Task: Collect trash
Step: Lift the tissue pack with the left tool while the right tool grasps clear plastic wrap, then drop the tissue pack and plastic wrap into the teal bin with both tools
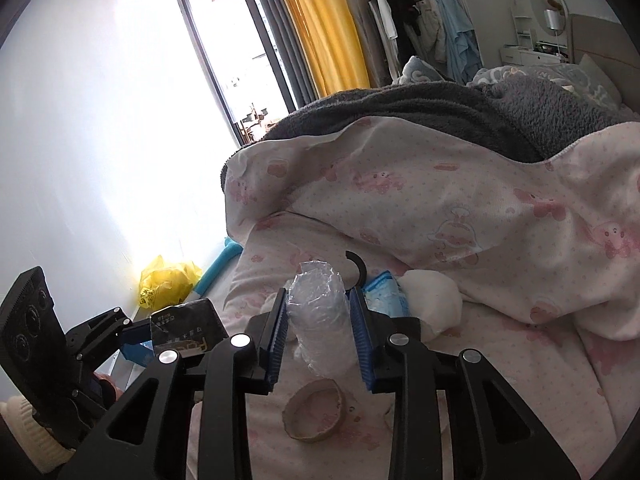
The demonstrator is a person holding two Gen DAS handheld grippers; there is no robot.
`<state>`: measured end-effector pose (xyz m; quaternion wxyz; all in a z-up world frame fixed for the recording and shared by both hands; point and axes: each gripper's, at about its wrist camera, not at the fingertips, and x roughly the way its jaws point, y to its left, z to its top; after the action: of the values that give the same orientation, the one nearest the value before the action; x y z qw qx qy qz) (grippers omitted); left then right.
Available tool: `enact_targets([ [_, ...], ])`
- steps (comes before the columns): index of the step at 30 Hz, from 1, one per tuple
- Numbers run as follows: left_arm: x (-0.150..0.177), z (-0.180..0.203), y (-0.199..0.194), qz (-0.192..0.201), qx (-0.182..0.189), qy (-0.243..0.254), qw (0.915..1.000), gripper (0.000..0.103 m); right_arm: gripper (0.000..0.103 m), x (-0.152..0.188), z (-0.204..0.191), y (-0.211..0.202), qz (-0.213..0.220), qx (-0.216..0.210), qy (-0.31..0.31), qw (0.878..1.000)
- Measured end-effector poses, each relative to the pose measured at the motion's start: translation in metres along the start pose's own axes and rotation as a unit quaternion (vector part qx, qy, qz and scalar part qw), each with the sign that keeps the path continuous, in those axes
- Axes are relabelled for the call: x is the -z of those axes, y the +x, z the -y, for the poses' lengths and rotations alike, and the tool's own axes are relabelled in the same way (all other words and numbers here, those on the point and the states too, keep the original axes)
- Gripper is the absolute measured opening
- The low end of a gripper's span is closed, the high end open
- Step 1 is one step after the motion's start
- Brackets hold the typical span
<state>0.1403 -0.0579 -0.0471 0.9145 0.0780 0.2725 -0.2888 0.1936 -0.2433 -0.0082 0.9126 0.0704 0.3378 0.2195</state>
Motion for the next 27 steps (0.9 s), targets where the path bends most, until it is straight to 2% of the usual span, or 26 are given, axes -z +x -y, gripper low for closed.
enact_targets([
  [7,0.011,-0.029,-0.014,-0.012,-0.053,-0.045,0.9975,0.074,0.031,-0.006,-0.038,0.008,0.002,-0.009,-0.006,1.000],
  [13,0.028,-0.061,-0.021,-0.035,-0.090,-0.096,0.9907,0.074,0.031,-0.008,-0.076,0.022,0.000,-0.031,-0.010,0.999],
  [20,0.059,-0.096,-0.019,-0.085,-0.121,-0.139,0.9791,0.074,0.031,-0.006,-0.115,0.039,-0.014,-0.052,-0.028,0.998],
  [27,0.087,-0.125,-0.025,-0.127,-0.132,-0.186,0.9653,0.074,0.031,-0.002,-0.149,0.058,-0.030,-0.075,-0.034,0.996],
])
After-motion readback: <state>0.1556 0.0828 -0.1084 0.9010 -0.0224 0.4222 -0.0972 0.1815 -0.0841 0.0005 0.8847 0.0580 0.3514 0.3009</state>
